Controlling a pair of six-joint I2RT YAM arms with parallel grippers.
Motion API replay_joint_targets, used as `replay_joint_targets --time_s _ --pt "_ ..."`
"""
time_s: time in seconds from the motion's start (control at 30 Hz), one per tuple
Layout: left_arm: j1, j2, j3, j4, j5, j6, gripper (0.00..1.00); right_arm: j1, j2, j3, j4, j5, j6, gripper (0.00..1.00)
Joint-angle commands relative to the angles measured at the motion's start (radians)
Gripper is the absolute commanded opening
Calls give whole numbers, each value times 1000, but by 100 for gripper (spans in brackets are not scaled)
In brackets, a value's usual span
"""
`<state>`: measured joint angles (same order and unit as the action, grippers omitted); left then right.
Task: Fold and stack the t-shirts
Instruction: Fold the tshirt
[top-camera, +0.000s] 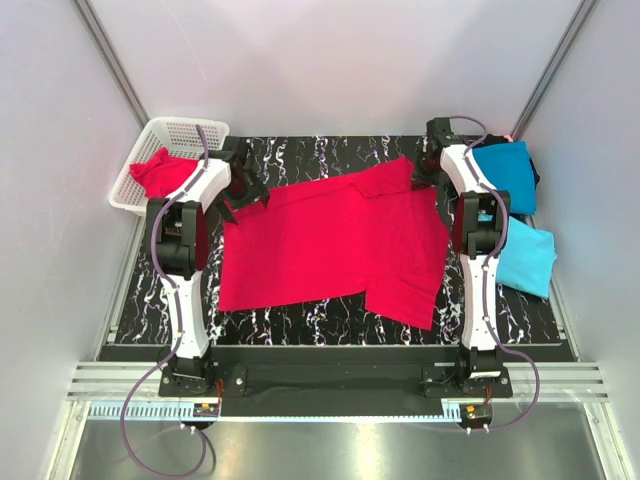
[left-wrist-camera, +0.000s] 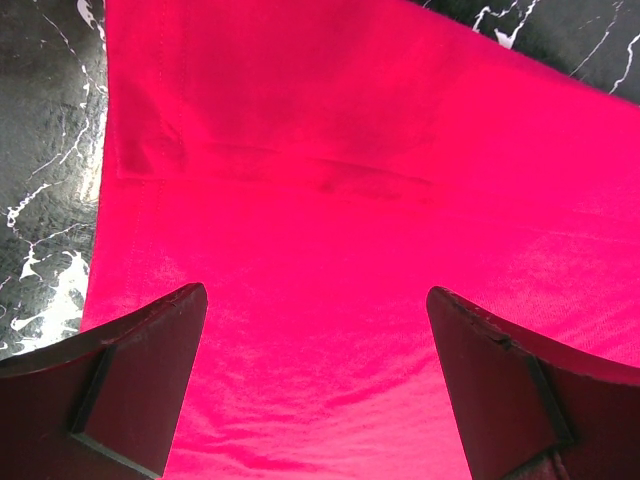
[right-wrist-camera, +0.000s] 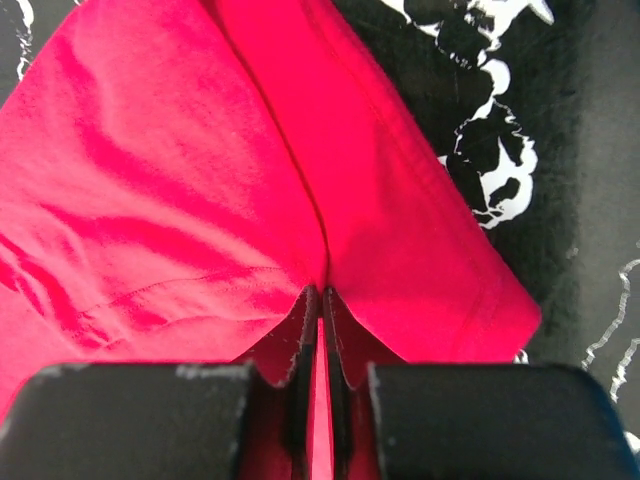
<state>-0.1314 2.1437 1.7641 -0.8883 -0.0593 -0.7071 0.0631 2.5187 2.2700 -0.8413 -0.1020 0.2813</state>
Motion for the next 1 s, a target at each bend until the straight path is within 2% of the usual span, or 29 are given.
replay_joint_targets --time_s 0.0,0.33,0.47,0.57,0.8,0.97 --pt "6 -45 -8 15 -5 3 99 20 -46 72 -30 71 -47 10" --pt "6 -48 -11 18 -4 5 99 32 -24 112 -53 97 -73 13" --pt "6 -48 -14 20 -4 6 99 37 -17 117 -58 97 -76 24" --pt "6 -48 -15 22 -5 8 99 37 -11 123 -61 97 -76 25" --pt "6 -50 -15 22 -5 11 99 35 6 135 -62 96 -73 20" --pt "6 -53 -17 25 -7 11 99 37 18 137 -73 97 -64 27"
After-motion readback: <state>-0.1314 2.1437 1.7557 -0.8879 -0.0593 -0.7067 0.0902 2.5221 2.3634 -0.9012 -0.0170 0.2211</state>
